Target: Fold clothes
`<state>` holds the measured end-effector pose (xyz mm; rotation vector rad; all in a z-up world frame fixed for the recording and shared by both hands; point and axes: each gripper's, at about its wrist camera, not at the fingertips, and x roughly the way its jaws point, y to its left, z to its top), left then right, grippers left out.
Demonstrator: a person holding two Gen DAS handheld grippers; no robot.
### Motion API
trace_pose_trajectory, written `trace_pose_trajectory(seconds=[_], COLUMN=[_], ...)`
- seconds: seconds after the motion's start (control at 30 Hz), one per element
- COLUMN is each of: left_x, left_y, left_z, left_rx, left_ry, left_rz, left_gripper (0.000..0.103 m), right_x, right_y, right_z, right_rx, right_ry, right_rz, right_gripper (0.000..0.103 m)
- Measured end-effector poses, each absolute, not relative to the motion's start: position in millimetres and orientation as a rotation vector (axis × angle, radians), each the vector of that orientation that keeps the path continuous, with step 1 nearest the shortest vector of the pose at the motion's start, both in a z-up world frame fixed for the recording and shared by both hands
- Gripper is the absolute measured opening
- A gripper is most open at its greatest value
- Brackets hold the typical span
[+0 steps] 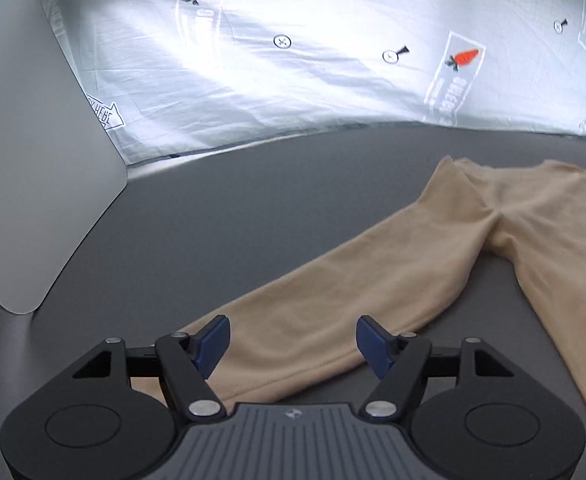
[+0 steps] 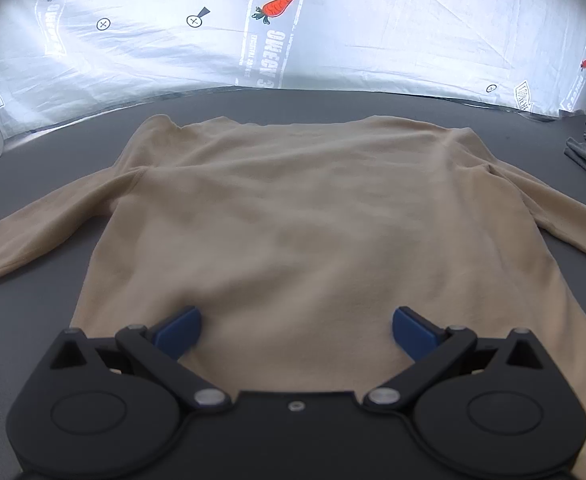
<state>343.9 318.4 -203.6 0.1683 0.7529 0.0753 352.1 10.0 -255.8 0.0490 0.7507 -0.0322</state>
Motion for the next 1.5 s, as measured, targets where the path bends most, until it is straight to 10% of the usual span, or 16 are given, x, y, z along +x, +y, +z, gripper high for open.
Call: trace_pose_trajectory(seconds=[0.3, 1.2, 1.5], left_x=[328.3, 266.9, 265.8], left_y=[428.8, 428.5, 320.7], left_z=[-223.9, -236.7, -201.4], left_rx=[-0.265, -0.215, -0.156], left_ry=[0.865, 0.888, 0.848], left_rz=[0.557, 0.596, 0.347], left_gripper=[0.086, 0.103, 0.103], right_x=[354.6, 258.2, 220.6], right_y=[8.9, -9.8, -121.7], right_z=[-256.8, -244.5, -219.6], right_rx=[0.048, 0.026, -0.028], right_ry=[0.741, 0.87, 0.848], right_rz=[-0.02, 0.029, -0.307], right_gripper=[0.103, 0.102, 0.06])
